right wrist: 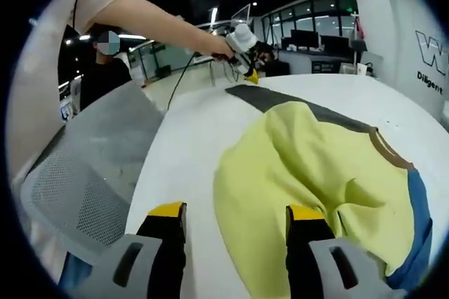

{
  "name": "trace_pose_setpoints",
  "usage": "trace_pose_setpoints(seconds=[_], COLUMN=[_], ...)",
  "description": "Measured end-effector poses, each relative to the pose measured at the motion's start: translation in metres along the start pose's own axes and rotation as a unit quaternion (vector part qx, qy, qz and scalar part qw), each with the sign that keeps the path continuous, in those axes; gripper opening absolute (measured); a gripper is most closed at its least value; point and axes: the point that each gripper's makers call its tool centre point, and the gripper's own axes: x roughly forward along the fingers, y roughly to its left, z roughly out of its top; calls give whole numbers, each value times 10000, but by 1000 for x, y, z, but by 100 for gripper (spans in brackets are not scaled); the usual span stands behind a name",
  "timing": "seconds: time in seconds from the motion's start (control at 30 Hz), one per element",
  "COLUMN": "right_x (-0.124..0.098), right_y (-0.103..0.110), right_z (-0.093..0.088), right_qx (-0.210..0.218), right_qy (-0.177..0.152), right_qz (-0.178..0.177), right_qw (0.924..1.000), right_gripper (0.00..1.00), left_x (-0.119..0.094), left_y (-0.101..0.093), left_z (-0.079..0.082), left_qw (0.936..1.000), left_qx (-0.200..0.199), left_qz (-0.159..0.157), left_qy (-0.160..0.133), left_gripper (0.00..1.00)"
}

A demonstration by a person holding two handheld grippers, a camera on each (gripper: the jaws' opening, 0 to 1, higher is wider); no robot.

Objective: Fold the garment on the visible template until the final outline fits inside the template.

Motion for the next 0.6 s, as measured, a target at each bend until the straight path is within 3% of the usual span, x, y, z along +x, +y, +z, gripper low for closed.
trace_pose_setpoints(seconds=[0.07, 0.17, 0.27, 0.33, 0.43, 0.47, 0.5, 0.6], right_x=[-2, -8, -13, -18, -25, -29, -33, -47], right_y=[0, -2, -3, -4, -7, -10, -13, -25], right_z=[-1, -1, -4, -7, -11, -13, -12, -15], right_qx=[11, 85, 118, 173, 239, 261, 306, 450], right_qy=[-16, -80, -95, -109, -116, -114, -154, -251], right_qz=[-31, -128, -209, -274, -396, -480, -559, -816], right_qw=[10000, 9998, 9997, 9994, 9989, 9984, 9979, 9953], right_gripper=[55, 55, 55, 55, 55, 55, 55, 55], left_x=[-5, -18, -24, -25, -21, -20, -22, -17], left_y=[-1, -27, -44, -52, -51, -43, -47, -34], left_z=[-6, -17, -32, -46, -61, -50, -54, -52], left_qw=[9993, 9967, 9967, 9965, 9962, 9970, 9941, 9948], left_qx=[-354, -573, -470, -414, -448, -653, -876, -818], left_qz=[-135, -560, -658, -668, -554, -397, -573, -526], left_qy=[-47, -85, 52, 302, 505, 118, 283, 291], left_gripper=[12, 15, 14, 12, 12, 11, 12, 13])
